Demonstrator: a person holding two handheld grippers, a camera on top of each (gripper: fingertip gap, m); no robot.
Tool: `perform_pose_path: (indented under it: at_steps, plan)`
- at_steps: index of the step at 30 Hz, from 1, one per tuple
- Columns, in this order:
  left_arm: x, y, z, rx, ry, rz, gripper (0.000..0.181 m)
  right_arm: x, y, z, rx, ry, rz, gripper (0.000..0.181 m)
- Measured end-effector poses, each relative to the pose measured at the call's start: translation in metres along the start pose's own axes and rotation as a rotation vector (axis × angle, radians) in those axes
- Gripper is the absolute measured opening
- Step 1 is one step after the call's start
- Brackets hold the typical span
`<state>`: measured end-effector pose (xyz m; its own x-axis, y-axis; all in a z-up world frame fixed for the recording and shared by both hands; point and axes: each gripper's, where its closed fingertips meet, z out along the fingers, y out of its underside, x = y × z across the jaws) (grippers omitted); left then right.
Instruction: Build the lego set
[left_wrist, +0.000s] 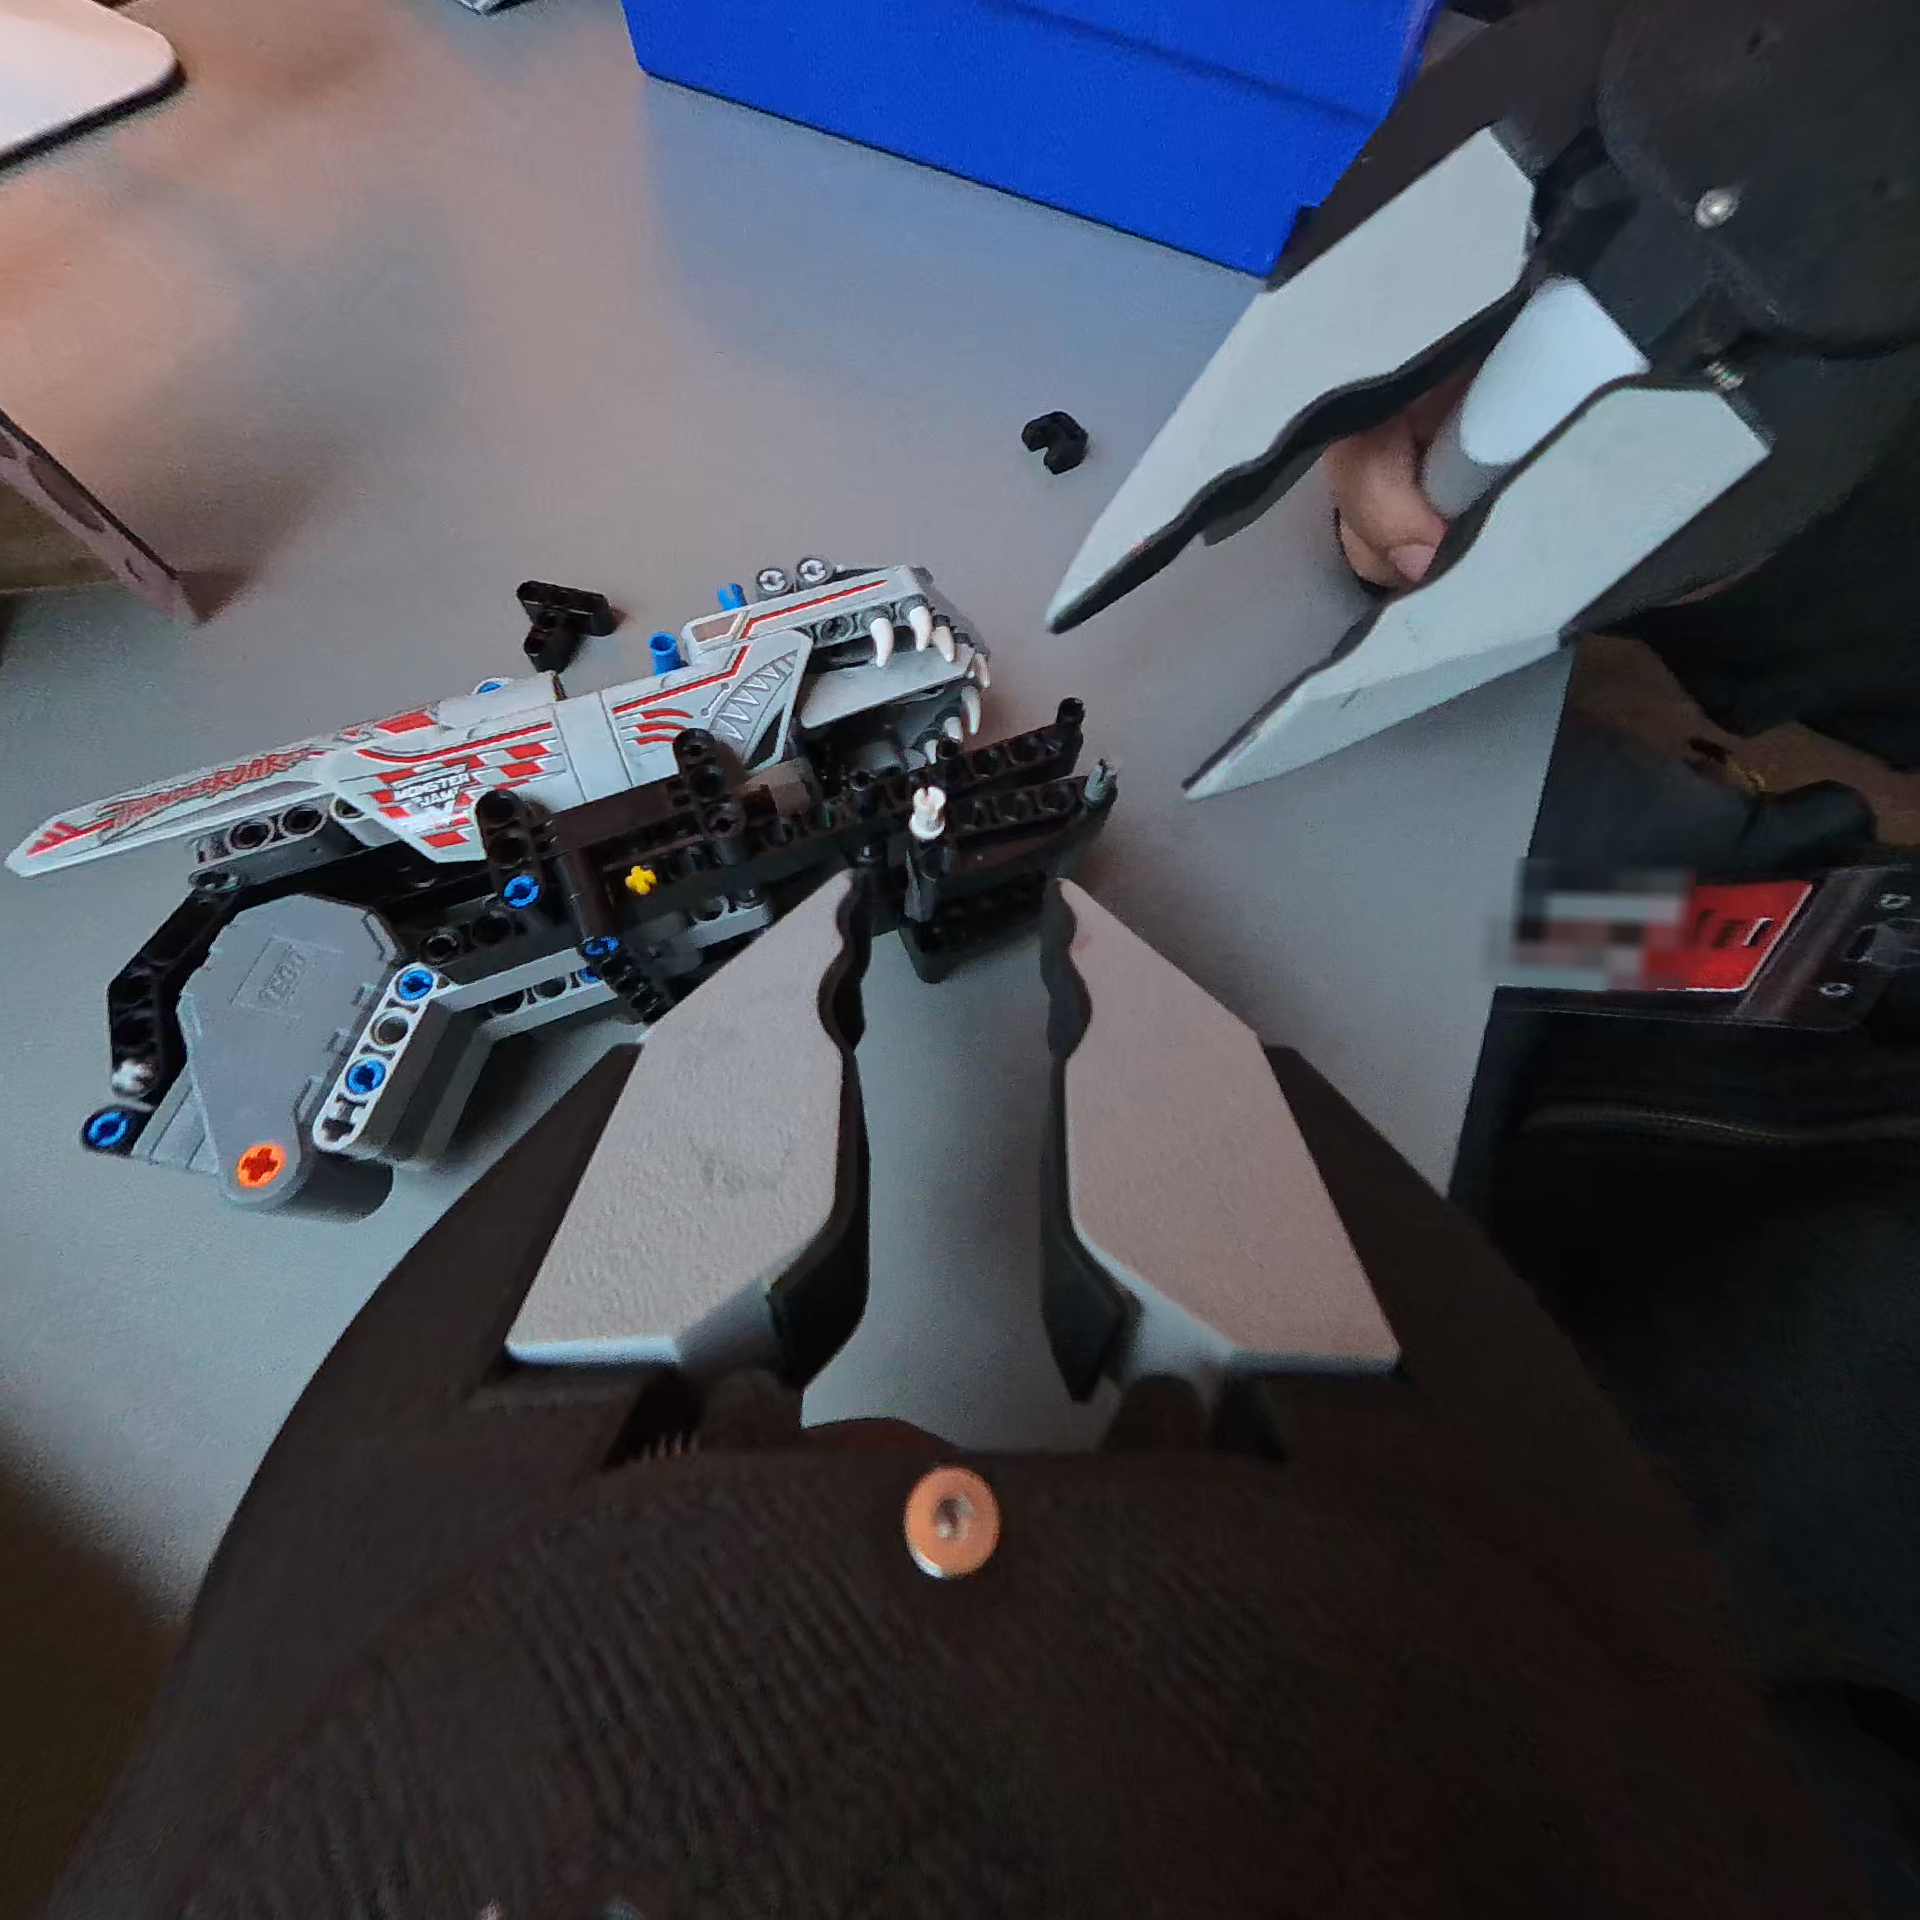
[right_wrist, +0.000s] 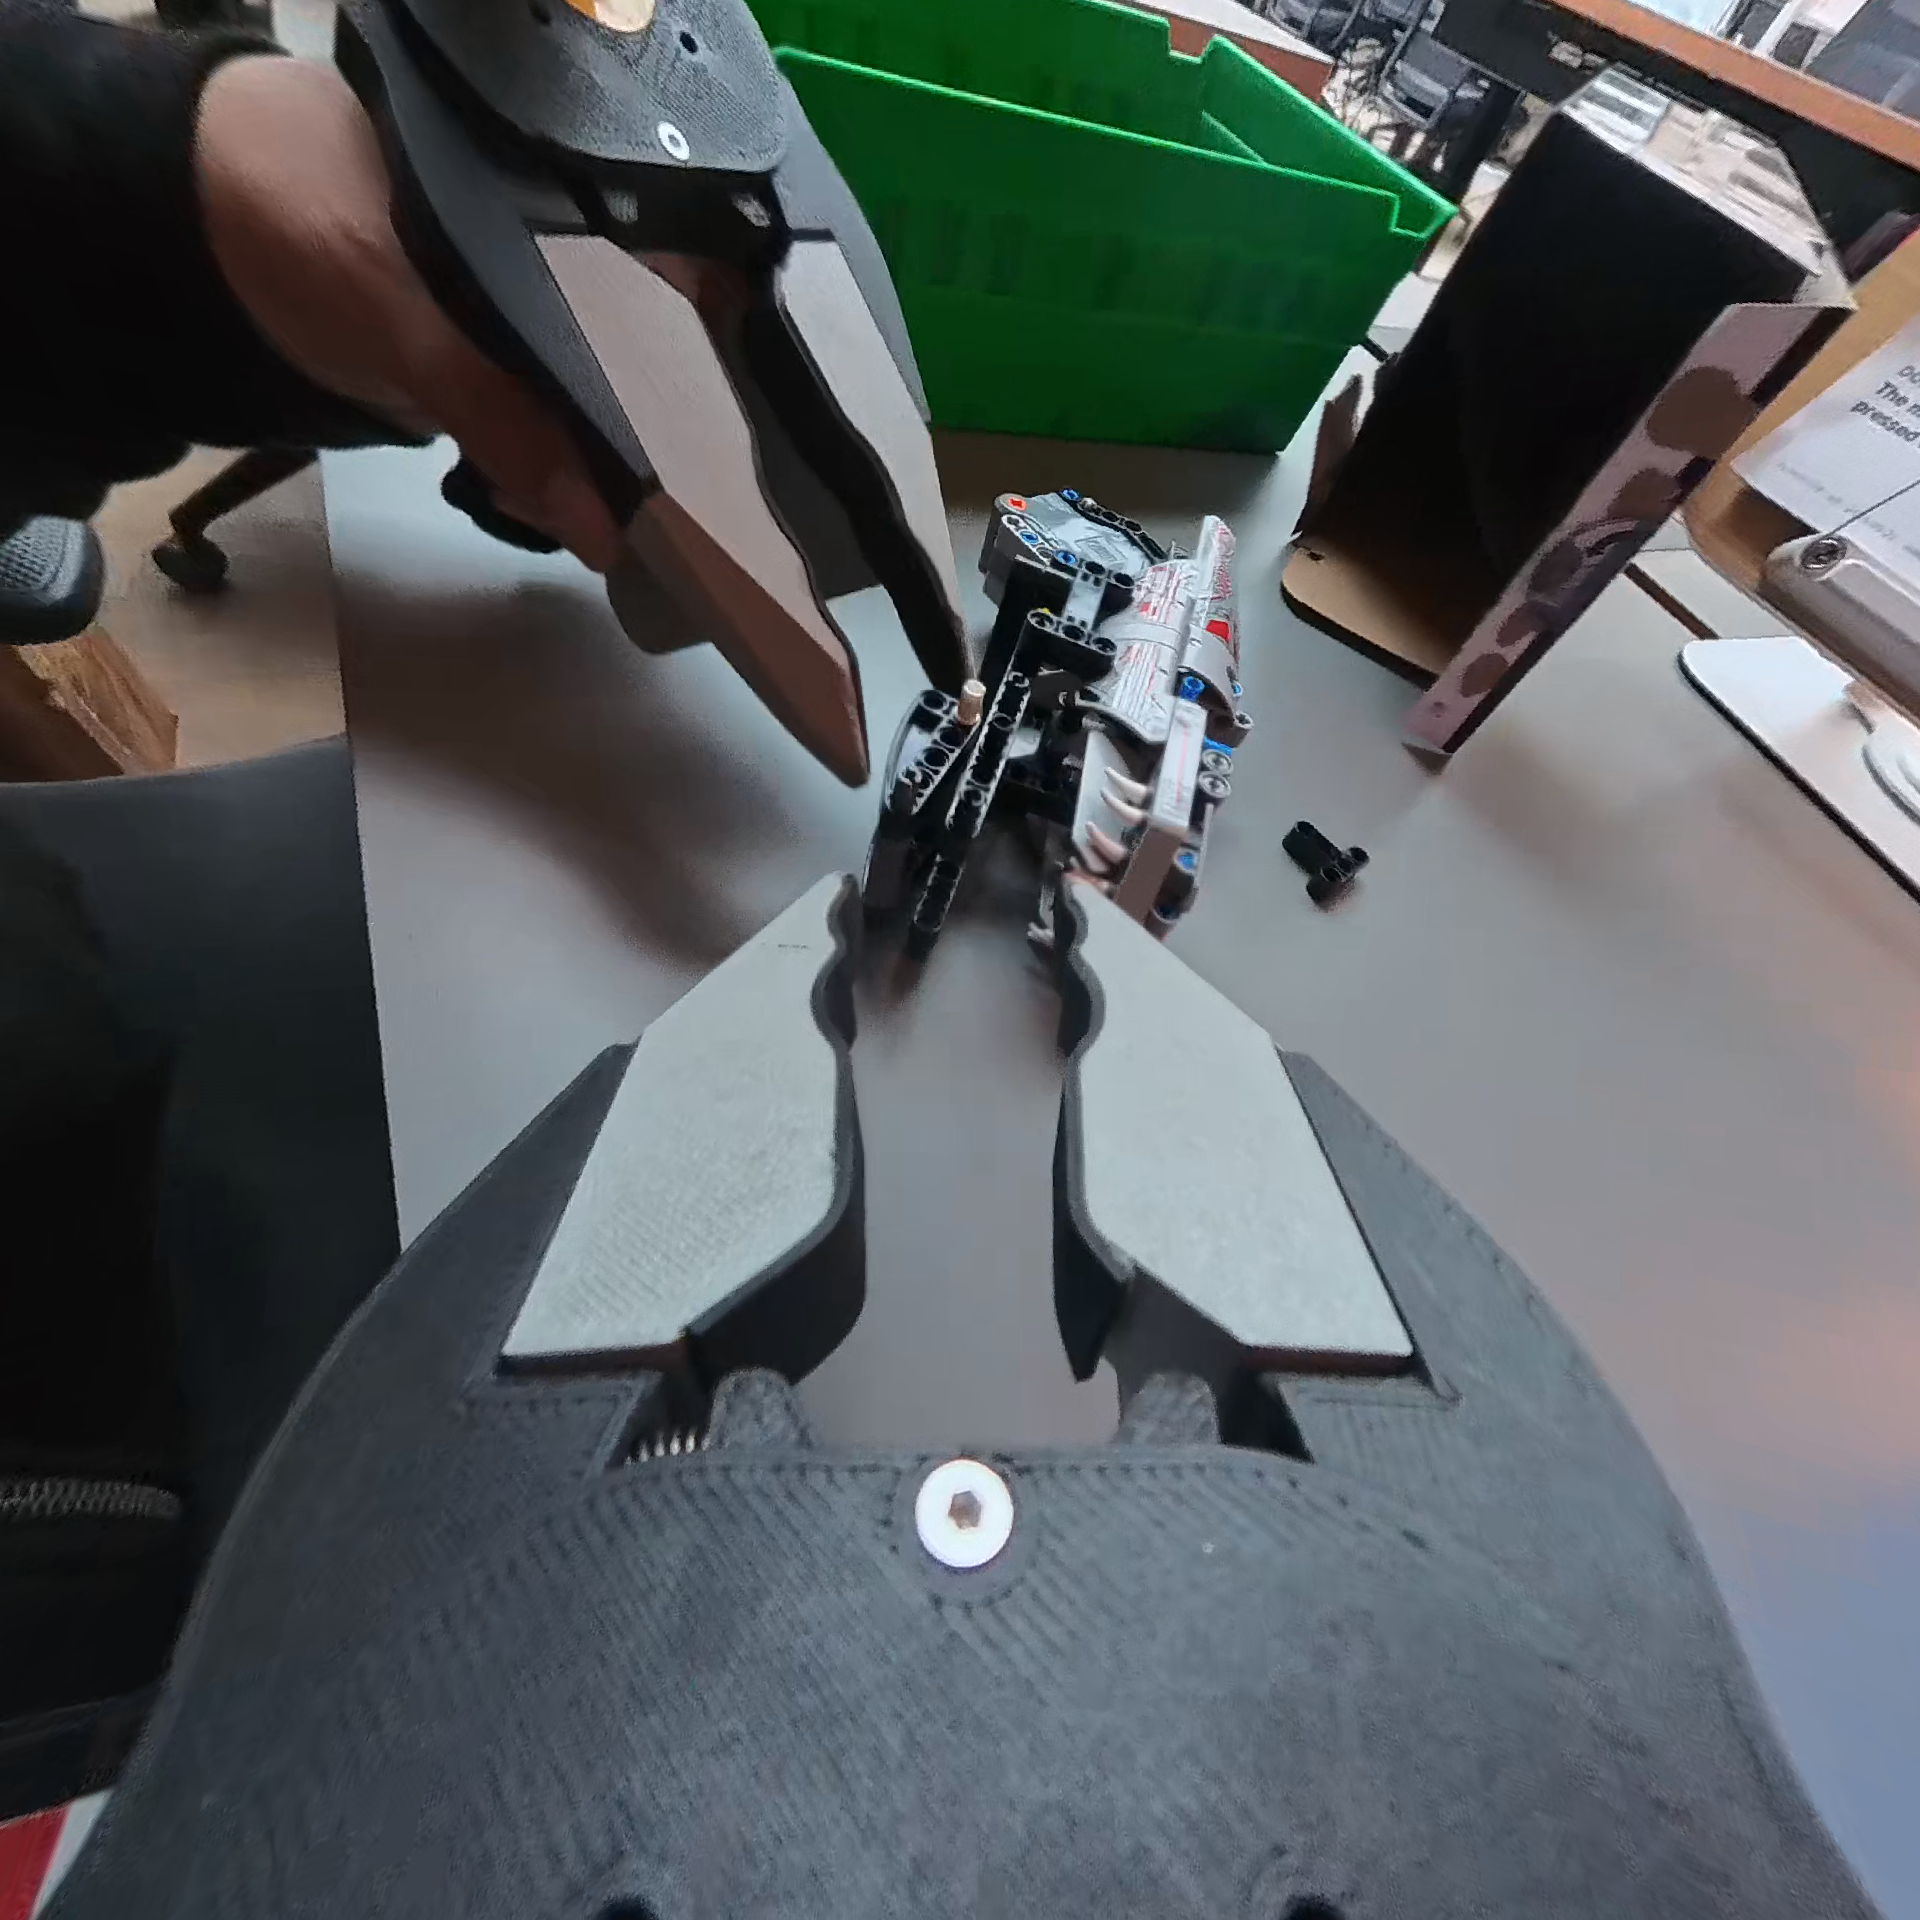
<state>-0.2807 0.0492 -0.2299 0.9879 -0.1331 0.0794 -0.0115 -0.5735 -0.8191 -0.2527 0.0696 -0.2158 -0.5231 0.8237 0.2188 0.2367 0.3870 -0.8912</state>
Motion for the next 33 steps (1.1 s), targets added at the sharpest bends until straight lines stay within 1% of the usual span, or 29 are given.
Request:
perform_pose_path:
  at_steps: [2,3,4,5,7,9,11,12,14,16,21,22,24,25,26,27,28,29,31,32,33]
  plan:
    - [0.003,0.003,0.003,-0.010,0.009,0.027,0.017,0.001,0.002,0.007,-0.029,0.000,-0.009,0.034]
    - [0.002,0.003,0.003,-0.010,-0.001,0.048,0.013,-0.002,0.003,0.010,-0.042,-0.019,-0.017,0.031]
    - [0.004,0.004,0.003,-0.010,0.005,0.071,0.004,-0.005,0.003,0.012,-0.047,-0.043,-0.028,0.023]
    - [0.009,0.004,0.002,0.000,0.038,0.090,0.000,-0.007,0.002,0.014,-0.047,-0.056,-0.040,0.018]
    - [0.019,0.001,0.001,0.025,0.101,0.081,0.000,-0.010,0.001,0.015,-0.036,-0.074,-0.059,0.016]
    - [0.016,0.004,0.002,-0.002,0.096,0.056,0.000,-0.012,0.000,0.015,-0.033,-0.086,-0.073,0.019]
    - [0.017,0.008,0.000,-0.026,0.123,0.020,0.006,-0.019,-0.001,0.014,-0.022,-0.115,-0.102,0.026]
    - [0.020,0.009,-0.002,-0.029,0.151,-0.005,0.008,-0.022,-0.001,0.013,-0.016,-0.129,-0.119,0.026]
    - [0.029,0.012,-0.004,-0.051,0.202,-0.044,0.020,-0.027,-0.002,0.013,-0.010,-0.150,-0.148,0.025]
    - [0.030,0.018,-0.002,-0.079,0.178,-0.040,0.029,-0.032,-0.002,0.014,-0.006,-0.166,-0.178,0.026]
    - [0.030,0.018,0.007,-0.062,0.046,-0.015,0.027,-0.037,-0.002,0.013,-0.001,-0.190,-0.191,0.033]
    - [0.027,0.018,0.009,-0.059,0.004,0.000,0.024,-0.036,-0.002,0.013,-0.002,-0.195,-0.185,0.033]
    - [0.027,0.017,0.013,-0.065,-0.046,0.030,0.032,-0.036,-0.002,0.014,-0.008,-0.198,-0.174,0.036]
    - [0.026,0.017,0.013,-0.071,-0.072,0.045,0.031,-0.037,-0.002,0.014,-0.008,-0.203,-0.180,0.039]
    - [0.024,0.017,0.012,-0.069,-0.103,0.061,0.024,-0.038,-0.002,0.014,-0.004,-0.200,-0.192,0.040]
    - [0.020,0.017,0.011,-0.065,-0.136,0.084,0.013,-0.038,-0.002,0.013,0.001,-0.192,-0.205,0.037]
    - [0.022,0.017,0.011,-0.059,-0.137,0.106,0.013,-0.038,-0.003,0.013,0.004,-0.183,-0.216,0.033]
    - [0.025,0.017,0.010,-0.060,-0.125,0.119,0.005,-0.038,-0.002,0.013,0.003,-0.177,-0.223,0.032]
    - [0.028,0.021,0.008,-0.075,-0.099,0.122,0.005,-0.031,-0.001,0.015,-0.009,-0.125,-0.229,0.031]
    - [0.032,0.021,0.006,-0.076,-0.070,0.116,0.005,-0.026,0.001,0.016,-0.021,-0.091,-0.234,0.027]
    - [0.037,0.021,0.003,-0.076,-0.031,0.115,0.005,-0.023,0.003,0.017,-0.035,-0.073,-0.242,0.016]
